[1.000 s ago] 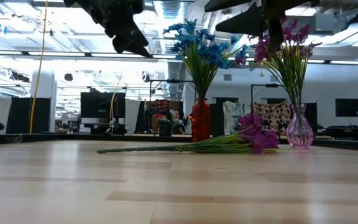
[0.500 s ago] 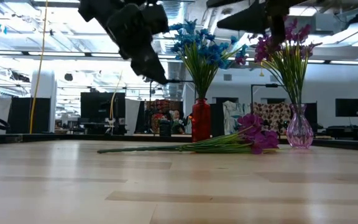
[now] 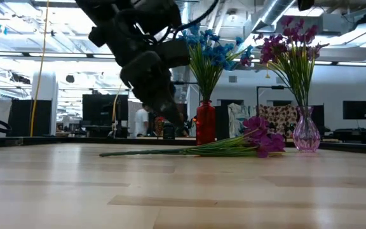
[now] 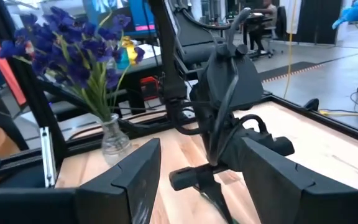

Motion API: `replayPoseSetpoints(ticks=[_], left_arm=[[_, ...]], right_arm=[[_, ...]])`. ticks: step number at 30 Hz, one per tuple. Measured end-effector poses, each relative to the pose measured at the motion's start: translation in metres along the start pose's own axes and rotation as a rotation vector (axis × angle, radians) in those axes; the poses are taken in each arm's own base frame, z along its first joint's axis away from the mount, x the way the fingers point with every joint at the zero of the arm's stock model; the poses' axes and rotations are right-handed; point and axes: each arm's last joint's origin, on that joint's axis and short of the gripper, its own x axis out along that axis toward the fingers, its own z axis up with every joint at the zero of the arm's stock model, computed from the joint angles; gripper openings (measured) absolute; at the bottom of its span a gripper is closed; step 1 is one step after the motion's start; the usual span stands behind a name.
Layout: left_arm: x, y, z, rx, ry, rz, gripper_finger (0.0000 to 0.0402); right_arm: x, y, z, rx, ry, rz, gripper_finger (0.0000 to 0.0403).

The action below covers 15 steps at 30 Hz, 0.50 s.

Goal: Sort flowers into vase by color
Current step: Put the violet flowers into the violet vase

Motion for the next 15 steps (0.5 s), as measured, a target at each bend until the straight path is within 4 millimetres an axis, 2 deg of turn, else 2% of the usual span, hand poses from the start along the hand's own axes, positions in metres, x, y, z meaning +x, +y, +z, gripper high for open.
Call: replayPoseSetpoints(ticks=[15], left_arm=[[0.043, -0.001, -0.012, -0.042, -0.012, 0.051, 0.0233]], right_arm=[[-0.006, 0.004, -0.002, 0.000, 0.009, 0.023, 0.0244]])
